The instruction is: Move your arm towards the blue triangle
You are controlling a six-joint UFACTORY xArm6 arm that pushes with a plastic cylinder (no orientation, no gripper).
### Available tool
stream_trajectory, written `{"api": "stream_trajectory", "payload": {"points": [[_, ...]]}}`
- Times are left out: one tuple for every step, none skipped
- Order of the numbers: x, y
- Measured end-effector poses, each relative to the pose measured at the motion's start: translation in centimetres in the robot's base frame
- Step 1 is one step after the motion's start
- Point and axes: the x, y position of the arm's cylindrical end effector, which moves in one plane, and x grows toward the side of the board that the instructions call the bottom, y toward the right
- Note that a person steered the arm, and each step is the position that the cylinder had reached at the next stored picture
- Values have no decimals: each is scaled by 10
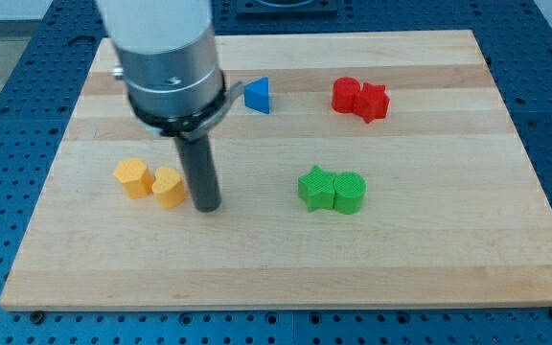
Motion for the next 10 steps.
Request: {"api": "stream_trajectory", "payload": {"points": [[-1, -34], [-6, -46], [-5, -36], [-50, 3], [-117, 18], [-131, 55], [-133, 90], [-162, 120], [-194, 123], [-195, 77]]}}
